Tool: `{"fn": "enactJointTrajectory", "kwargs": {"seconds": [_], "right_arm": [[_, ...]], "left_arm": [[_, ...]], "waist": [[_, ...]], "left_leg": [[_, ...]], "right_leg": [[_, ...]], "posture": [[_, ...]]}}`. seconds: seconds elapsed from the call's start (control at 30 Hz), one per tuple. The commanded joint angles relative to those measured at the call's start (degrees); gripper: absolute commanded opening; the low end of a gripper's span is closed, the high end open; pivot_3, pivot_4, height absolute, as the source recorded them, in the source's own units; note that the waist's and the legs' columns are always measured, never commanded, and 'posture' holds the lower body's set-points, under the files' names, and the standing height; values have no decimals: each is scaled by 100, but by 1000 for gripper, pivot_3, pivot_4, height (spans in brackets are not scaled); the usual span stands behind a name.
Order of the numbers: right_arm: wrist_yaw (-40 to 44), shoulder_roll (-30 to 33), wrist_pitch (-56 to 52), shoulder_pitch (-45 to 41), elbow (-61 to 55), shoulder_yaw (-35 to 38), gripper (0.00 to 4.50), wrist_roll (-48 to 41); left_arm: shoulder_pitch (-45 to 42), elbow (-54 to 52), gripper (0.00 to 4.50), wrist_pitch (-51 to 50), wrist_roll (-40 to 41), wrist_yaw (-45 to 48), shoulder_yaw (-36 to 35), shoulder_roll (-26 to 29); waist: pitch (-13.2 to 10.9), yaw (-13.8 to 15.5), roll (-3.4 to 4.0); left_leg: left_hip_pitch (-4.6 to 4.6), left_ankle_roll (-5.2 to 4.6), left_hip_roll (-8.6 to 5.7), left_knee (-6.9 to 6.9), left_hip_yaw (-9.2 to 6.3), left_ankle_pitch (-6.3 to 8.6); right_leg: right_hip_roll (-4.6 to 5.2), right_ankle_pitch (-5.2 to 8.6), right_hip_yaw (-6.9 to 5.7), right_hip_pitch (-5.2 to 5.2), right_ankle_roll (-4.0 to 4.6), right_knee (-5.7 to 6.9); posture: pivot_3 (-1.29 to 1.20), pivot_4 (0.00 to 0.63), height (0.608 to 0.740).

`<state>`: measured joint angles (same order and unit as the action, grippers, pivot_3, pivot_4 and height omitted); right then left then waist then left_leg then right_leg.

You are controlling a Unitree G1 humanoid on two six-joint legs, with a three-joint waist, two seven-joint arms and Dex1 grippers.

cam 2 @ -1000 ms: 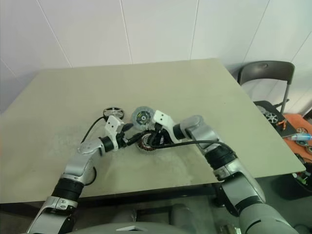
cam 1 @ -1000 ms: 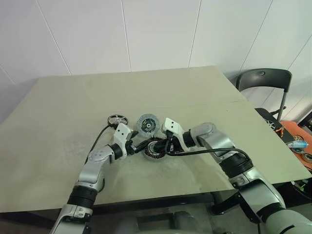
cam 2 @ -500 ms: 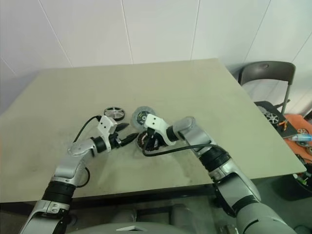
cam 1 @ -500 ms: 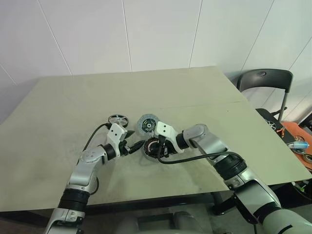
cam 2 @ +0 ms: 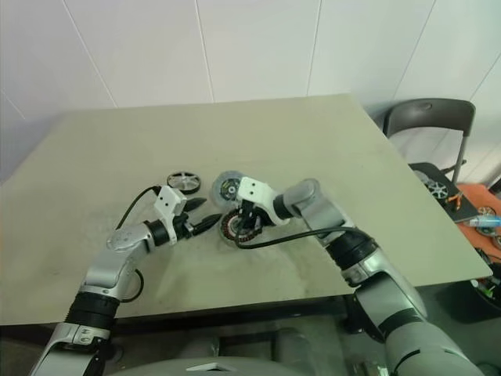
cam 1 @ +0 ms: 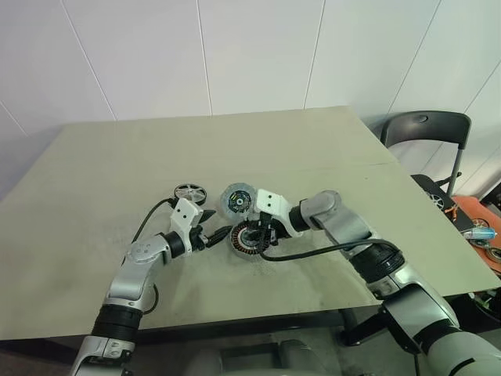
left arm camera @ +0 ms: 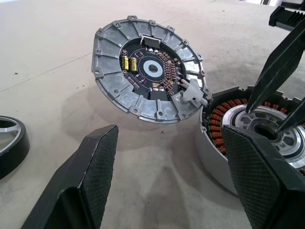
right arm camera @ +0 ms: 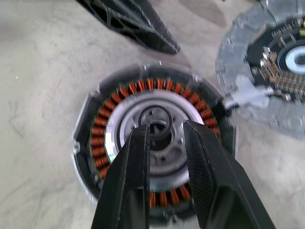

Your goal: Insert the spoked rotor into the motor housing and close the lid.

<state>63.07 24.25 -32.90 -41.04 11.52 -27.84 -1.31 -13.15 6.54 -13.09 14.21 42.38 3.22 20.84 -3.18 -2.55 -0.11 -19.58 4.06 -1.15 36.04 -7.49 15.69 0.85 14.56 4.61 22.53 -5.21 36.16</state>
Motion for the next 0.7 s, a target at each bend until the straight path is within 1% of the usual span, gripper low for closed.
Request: {"fn": "enactJointTrajectory", "kwargs": {"seconds": [0.03,0.2,0.37,0.57,0.7], "right_arm": [[33,17,44,-157,-174,134,1152,-29],[83,-63,9,-109,-237,188,1152,-152],[-64,-260,6,-174,-183,473,1152,-375],[-142,-329,-54,-85,-70,351,1152,-252],[-362,-440,18,-51,217,322,1152,-120]], "left_arm": [[-61,-206,3644,66,47,23,-71,38],[-47,-193,3644,64,50,23,-80,48],[-10,-210,3644,52,41,3,-79,54],[27,-264,3644,26,44,-18,-61,41],[41,-278,3644,20,43,-19,-60,42]], "waist": [[0,-5,0],[0,2,0],[0,0,0],[0,2,0],[0,2,0]], "left_leg": [[0,0,0,0,0,0],[0,0,0,3,0,0],[0,0,0,1,0,0],[0,0,0,1,0,0],[1,0,0,1,0,0]], "right_leg": [[0,0,0,1,0,0],[0,0,0,-2,0,1],[0,0,0,-1,0,1],[0,0,0,-1,0,0],[0,0,0,-1,0,1]], "posture": [[0,0,740],[0,0,740],[0,0,740],[0,0,740],[0,0,740]]}}
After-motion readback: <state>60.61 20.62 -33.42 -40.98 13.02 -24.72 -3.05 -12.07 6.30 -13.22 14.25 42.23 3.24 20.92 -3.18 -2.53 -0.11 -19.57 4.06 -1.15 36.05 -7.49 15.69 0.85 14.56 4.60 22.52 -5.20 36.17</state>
